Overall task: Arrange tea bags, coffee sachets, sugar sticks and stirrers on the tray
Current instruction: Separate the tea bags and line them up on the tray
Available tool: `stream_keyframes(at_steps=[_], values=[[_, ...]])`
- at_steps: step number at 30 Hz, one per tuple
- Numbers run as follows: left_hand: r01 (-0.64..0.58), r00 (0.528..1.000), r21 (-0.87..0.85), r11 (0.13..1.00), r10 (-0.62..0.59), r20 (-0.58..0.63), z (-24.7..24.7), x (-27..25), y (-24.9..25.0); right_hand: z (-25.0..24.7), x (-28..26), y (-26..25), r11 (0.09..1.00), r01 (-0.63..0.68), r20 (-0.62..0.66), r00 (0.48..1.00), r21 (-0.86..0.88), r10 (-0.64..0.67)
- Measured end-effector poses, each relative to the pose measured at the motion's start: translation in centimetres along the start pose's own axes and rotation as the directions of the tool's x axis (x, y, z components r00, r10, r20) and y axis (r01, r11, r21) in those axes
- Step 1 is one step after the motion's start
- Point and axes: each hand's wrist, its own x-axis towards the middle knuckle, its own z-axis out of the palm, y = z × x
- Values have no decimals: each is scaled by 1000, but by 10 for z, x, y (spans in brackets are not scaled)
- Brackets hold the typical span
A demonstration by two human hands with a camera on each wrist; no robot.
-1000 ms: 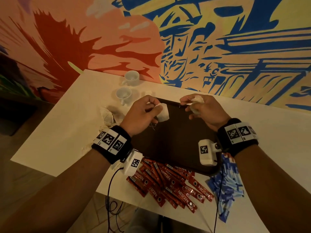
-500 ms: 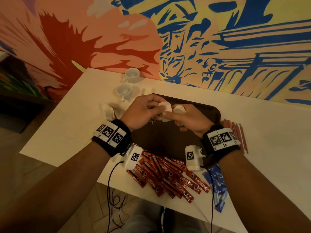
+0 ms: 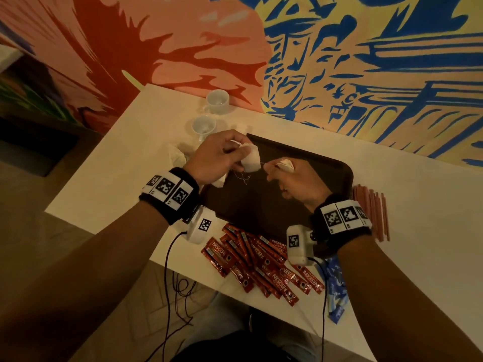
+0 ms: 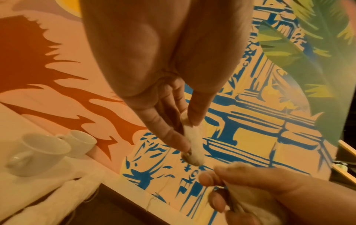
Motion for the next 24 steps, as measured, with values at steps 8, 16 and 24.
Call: stream_keyframes(at_steps=[8,16,24], values=[[142,987,150,979,-129,-90,-60,23,-52,22,10,16,939,-243,20,969,244,246],[189,969,453,871,-241,60,-83,36,-123,40,14,5,914,-278,52,960,294,275],[70,921,733,677,-326,213,-72,48,-155,56,12,-7,915,-268,-19,958,300,287]])
